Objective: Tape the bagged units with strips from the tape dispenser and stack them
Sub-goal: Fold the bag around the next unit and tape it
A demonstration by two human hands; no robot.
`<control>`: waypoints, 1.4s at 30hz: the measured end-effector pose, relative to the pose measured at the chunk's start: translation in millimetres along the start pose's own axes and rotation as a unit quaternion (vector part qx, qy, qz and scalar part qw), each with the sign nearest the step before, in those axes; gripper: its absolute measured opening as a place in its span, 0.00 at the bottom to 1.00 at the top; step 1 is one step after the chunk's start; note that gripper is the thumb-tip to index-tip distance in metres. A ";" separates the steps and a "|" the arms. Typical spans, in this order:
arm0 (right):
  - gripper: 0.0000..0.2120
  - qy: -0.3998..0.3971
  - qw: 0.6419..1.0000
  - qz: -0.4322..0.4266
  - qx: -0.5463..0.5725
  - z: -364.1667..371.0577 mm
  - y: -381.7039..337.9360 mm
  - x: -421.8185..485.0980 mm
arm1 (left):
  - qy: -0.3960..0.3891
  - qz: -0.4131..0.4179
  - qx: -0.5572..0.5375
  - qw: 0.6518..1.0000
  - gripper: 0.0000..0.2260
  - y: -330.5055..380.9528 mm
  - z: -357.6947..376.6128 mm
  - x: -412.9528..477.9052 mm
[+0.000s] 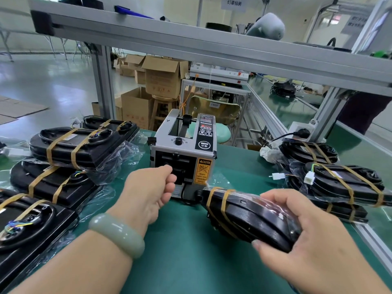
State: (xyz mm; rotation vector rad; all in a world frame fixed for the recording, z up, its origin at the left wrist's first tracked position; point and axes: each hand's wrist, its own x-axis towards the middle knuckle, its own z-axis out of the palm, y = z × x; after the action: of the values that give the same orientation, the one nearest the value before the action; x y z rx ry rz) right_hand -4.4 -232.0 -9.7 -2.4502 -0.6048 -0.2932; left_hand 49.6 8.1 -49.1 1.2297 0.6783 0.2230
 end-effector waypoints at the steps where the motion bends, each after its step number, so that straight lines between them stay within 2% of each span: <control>1: 0.29 -0.007 1.000 0.001 -0.006 0.3 -0.6 0.6 | 0.002 -0.002 -0.001 1.000 0.08 1.2 1.8 2.0; 8: 0.27 -0.011 1.000 -0.019 -0.017 2.8 1.6 0.6 | 0.015 -0.017 -0.012 1.000 0.07 5.9 11.9 7.4; 17: 0.28 -0.018 0.999 0.005 -0.040 6.2 0.9 0.7 | 0.083 0.009 -0.005 0.997 0.05 4.3 21.4 14.4; 22: 0.28 -0.023 0.999 0.016 -0.044 7.5 0.1 0.2 | 0.100 0.015 0.011 0.995 0.07 5.1 23.1 11.8; 24: 0.29 -0.022 0.999 0.018 -0.039 7.0 0.2 0.2 | 0.072 -0.003 0.004 0.997 0.06 4.9 18.2 4.3; 30: 0.29 -0.018 0.999 0.019 -0.023 10.3 -0.4 -3.4 | -0.105 -0.068 -0.037 0.992 0.05 0.4 -5.0 -37.0; 34: 0.30 0.021 0.999 0.027 0.000 18.1 -1.6 -9.7 | -0.136 -0.056 -0.041 0.988 0.10 -6.8 -11.7 -64.7; 42: 0.33 0.096 0.993 0.041 0.050 40.8 2.7 -22.8 | -0.225 0.034 -0.011 0.974 0.11 -31.9 -0.7 -106.3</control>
State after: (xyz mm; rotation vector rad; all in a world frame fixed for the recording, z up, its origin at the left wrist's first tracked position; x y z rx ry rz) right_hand -20.2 -217.8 -51.4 -2.3104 -0.4240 -0.4484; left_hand -40.5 -56.1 -40.7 1.2274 0.2398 0.0044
